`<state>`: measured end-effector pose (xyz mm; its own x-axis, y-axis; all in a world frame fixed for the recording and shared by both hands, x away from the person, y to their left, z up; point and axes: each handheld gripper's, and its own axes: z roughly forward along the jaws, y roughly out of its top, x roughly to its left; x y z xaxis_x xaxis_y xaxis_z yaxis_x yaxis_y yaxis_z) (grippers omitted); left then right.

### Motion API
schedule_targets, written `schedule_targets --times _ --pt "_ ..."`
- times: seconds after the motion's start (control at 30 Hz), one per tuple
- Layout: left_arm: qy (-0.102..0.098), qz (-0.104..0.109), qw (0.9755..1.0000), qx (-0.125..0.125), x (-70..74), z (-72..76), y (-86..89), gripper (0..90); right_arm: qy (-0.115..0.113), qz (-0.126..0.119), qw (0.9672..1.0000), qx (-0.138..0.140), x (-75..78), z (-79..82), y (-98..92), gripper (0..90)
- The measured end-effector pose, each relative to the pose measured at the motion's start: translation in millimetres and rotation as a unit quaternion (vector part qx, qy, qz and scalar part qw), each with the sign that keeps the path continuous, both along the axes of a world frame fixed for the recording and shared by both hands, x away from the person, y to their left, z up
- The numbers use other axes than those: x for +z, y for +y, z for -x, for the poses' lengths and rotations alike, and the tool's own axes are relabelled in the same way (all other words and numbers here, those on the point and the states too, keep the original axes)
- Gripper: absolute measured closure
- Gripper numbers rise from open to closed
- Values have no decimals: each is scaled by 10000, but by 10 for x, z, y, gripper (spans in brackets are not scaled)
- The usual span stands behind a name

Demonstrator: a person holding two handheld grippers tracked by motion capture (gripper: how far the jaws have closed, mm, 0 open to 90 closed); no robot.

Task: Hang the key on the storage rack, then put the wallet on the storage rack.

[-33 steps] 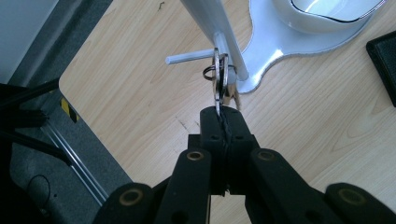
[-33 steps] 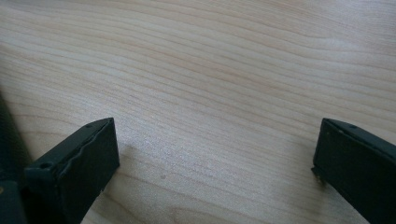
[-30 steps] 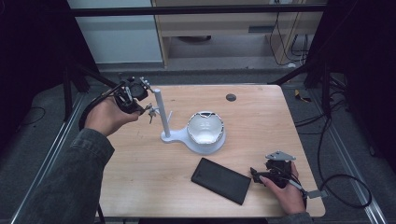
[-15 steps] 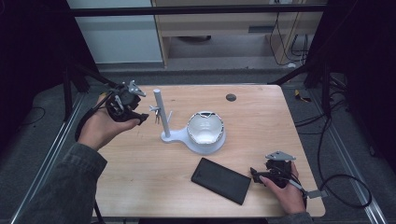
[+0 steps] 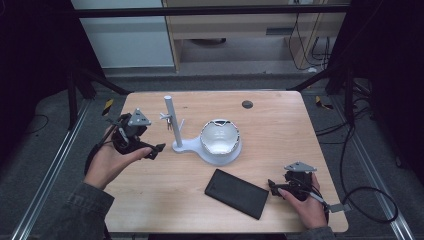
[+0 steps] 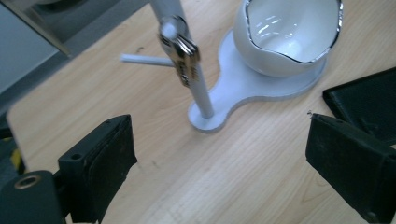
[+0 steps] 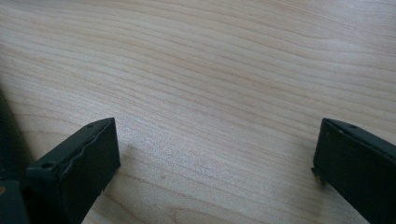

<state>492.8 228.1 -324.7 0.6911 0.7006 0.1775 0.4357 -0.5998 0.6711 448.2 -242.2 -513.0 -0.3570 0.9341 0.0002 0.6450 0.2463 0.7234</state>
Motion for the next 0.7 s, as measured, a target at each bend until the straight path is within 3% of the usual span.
schedule_targets --times 0.23,0.4,0.57,0.7 --pt "154 177 9995 -223 -460 83 -159 79 -10 15 10000 -24 -1 16 -7 8" --pt "117 295 9988 -362 -670 145 -255 75 -20 27 10000 -30 -1 23 -10 9" --pt "-20 615 9973 -401 -863 225 -327 75 -23 25 10000 -27 0 36 -11 12" --pt "0 917 9946 -496 -1020 308 -374 90 -11 10 10000 -26 14 57 -24 47"
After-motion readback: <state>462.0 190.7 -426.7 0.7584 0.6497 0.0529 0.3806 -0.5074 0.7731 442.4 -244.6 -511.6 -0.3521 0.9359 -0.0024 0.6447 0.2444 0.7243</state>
